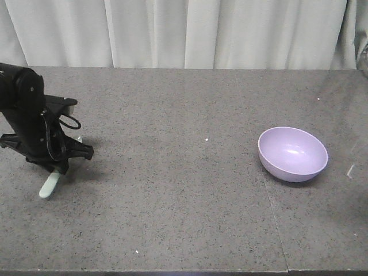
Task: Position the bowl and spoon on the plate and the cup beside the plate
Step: 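Lift the spoon upright with the left gripper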
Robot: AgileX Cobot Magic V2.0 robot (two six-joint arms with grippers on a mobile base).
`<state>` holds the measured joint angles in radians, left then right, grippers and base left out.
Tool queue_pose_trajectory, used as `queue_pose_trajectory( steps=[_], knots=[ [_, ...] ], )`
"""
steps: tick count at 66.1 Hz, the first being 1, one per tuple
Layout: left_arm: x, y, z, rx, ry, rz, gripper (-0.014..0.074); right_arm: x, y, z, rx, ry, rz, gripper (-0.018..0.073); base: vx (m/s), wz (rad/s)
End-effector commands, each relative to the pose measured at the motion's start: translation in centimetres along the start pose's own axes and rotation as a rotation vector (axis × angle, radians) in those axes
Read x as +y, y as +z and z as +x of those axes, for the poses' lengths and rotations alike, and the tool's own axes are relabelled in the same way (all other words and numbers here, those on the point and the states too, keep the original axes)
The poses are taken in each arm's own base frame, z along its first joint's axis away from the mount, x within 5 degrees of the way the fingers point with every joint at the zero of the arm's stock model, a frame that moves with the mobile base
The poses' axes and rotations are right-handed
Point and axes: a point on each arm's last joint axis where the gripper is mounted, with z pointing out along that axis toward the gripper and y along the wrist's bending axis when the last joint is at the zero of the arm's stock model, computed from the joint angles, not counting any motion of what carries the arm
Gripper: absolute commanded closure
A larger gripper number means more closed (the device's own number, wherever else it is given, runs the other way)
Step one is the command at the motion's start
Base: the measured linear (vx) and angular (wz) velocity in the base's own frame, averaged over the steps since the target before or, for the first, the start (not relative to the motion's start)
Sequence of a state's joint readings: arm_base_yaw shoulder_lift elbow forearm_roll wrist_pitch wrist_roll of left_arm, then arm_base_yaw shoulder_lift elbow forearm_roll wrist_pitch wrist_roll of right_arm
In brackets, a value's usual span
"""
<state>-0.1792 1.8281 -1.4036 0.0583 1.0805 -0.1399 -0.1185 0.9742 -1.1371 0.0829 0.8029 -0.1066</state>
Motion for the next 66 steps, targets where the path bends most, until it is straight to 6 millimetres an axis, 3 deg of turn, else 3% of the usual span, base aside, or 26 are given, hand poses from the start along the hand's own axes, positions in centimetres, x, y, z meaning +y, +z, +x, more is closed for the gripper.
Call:
queue_pose_trajectory(
  steps=[1, 16, 35, 49, 66],
  knots=[
    [-0.2, -5.7, 0.1, -0.215, -0.023, 0.078, 0.0603, -0.2, -0.2, -1.4, -0.079, 0.003, 0.015, 0.0104, 0.00, 0.00],
    [-0.8, -13.0, 1.7, -0.504, -0.048, 0.260, 0.0603, -0.4, 2.6, -2.6, 0.010, 0.040, 0.007, 0.0104, 0.00, 0.00],
    [-0.9, -21.0, 5.6, -0.805, -0.046, 0.418, 0.0603, -0.6, 8.7, -3.4, 0.203, 0.075, -0.028, 0.0104, 0.00, 0.00],
    [-0.3, -24.4, 8.3, -0.937, -0.035, 0.429, 0.0603, -0.6, 14.5, -1.3, 0.380, 0.092, -0.064, 0.0104, 0.00, 0.00],
    [-0.1, -25.6, 9.5, -0.983, -0.035, 0.431, 0.0603, -0.5, 19.5, 1.1, 0.501, 0.113, -0.099, 0.0104, 0.00, 0.00]
  ],
)
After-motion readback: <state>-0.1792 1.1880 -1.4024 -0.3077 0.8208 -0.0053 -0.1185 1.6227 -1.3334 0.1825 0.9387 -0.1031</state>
